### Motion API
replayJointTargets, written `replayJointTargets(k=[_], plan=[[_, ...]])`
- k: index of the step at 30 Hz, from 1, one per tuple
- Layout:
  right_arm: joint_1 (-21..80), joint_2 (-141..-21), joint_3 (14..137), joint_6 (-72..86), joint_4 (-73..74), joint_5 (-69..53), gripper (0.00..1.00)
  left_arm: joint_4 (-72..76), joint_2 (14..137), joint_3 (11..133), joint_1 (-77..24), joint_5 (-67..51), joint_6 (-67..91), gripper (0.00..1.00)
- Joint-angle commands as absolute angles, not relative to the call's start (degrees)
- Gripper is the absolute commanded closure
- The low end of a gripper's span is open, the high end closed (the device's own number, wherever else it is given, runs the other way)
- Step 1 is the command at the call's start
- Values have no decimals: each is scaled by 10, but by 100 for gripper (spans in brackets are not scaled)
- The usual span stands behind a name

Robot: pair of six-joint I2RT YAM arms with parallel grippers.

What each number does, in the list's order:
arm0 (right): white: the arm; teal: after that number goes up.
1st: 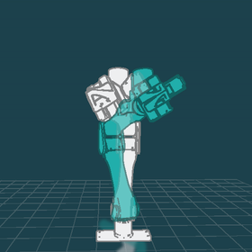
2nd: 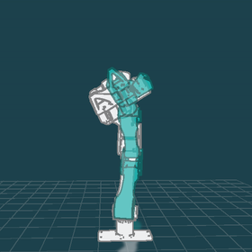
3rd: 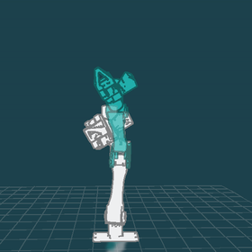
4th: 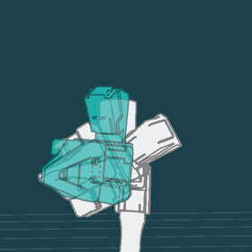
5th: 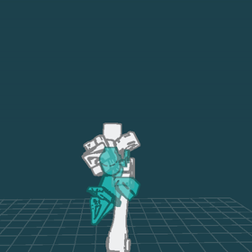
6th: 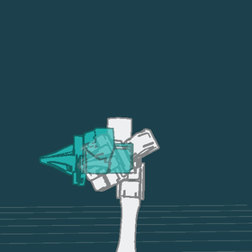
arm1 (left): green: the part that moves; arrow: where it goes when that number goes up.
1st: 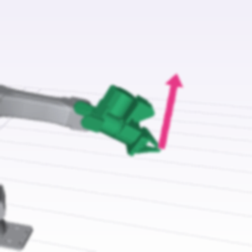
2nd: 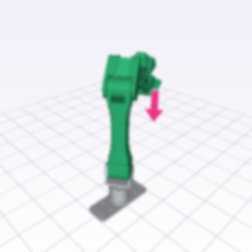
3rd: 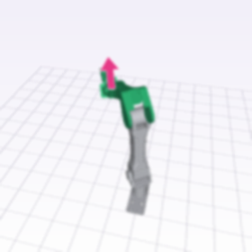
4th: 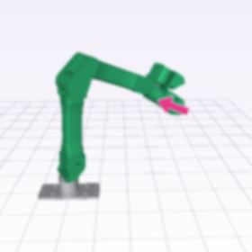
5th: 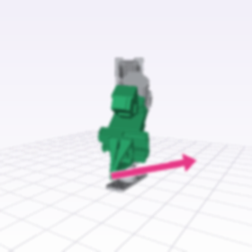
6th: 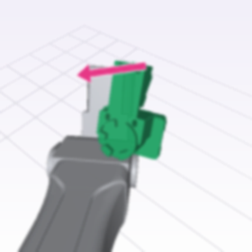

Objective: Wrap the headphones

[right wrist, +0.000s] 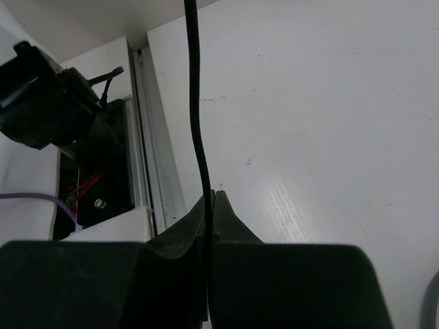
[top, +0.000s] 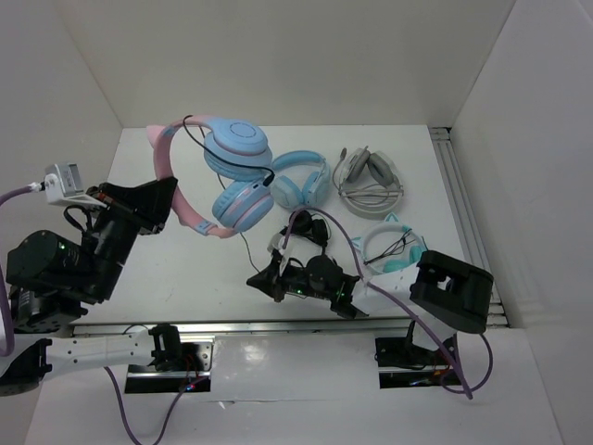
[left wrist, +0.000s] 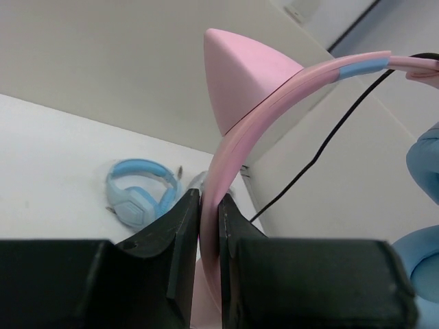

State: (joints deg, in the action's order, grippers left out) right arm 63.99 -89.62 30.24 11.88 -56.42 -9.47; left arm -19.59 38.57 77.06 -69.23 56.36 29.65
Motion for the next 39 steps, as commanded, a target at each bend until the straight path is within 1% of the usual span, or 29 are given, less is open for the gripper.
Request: replayJointTargets(k=[1, 3, 7, 10, 13, 15, 21, 24, 25, 26, 28, 31, 35, 36, 39], plan=[[671, -879, 294, 108, -597, -55, 100, -118, 376, 778, -695, 644, 299, 100], [688, -873, 301, 102, -561, -24, 100, -106, 390, 778, -695, 677, 276, 100], [761, -859, 330, 67, -482, 58, 100, -92, 417, 766, -695, 756, 242, 100], [807, -831, 351, 54, -421, 123, 100, -55, 434, 747, -695, 828, 171, 100], [845, -800, 372, 33, -363, 160, 100, -99, 451, 747, -672, 848, 194, 100], [886, -785, 389, 16, -334, 205, 100, -159, 459, 754, -652, 848, 220, 100], [953, -745, 450, -25, -233, 272, 100, -159, 476, 711, -550, 780, 188, 100], [960, -740, 479, -43, -188, 280, 100, -208, 504, 700, -497, 745, 214, 100], [960, -740, 485, -49, -179, 289, 100, -228, 513, 700, -497, 730, 230, 100], [960, -740, 491, -55, -158, 294, 100, -261, 521, 700, -470, 714, 242, 100], [960, -740, 512, -74, -135, 308, 100, -278, 542, 693, -428, 664, 258, 100], [960, -740, 544, -103, -85, 320, 100, -278, 575, 679, -387, 607, 239, 100], [954, -735, 584, -128, 4, 335, 100, -321, 606, 679, -365, 561, 226, 100], [947, -735, 590, -135, 16, 335, 100, -321, 606, 670, -365, 539, 206, 100], [934, -722, 611, -152, 48, 335, 100, -321, 599, 652, -365, 527, 184, 100]])
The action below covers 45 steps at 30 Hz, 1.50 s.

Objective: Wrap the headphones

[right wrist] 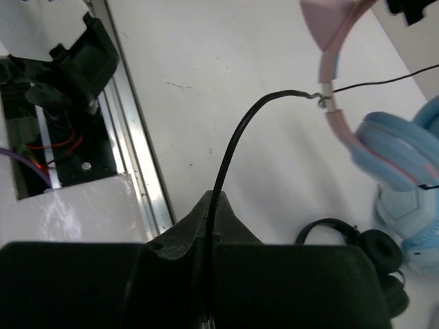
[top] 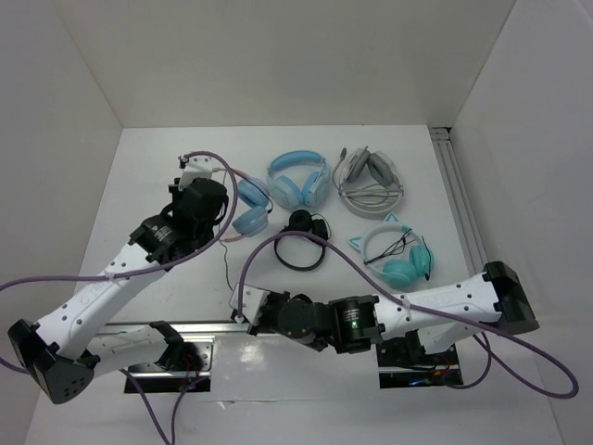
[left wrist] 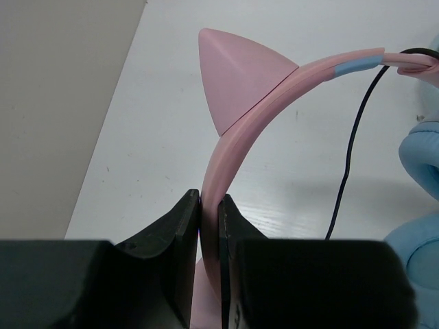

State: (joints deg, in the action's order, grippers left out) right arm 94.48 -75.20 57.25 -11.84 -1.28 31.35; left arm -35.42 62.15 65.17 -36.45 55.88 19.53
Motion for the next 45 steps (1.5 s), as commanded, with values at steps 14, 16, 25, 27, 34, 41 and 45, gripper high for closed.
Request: replayJointTargets(k=[14, 16, 25, 27, 34, 41, 45], plan=[[892, -687, 690, -221, 121, 378, 100, -431, 536, 612, -491, 511, 177, 100], [885, -687, 695, -227, 127, 378, 100, -448, 553, 612, -513, 525, 197, 100], [875, -688, 742, -215, 145, 324, 100, -529, 624, 670, -517, 574, 326, 100], [875, -688, 723, -208, 140, 302, 100, -557, 635, 709, -504, 574, 390, 100], [875, -682, 693, -196, 109, 244, 100, -637, 661, 793, -461, 549, 538, 100], [880, -694, 721, -180, 114, 167, 100, -638, 661, 788, -434, 563, 605, 100], [880, -682, 734, -180, 114, 135, 100, -647, 679, 766, -434, 574, 633, 100]])
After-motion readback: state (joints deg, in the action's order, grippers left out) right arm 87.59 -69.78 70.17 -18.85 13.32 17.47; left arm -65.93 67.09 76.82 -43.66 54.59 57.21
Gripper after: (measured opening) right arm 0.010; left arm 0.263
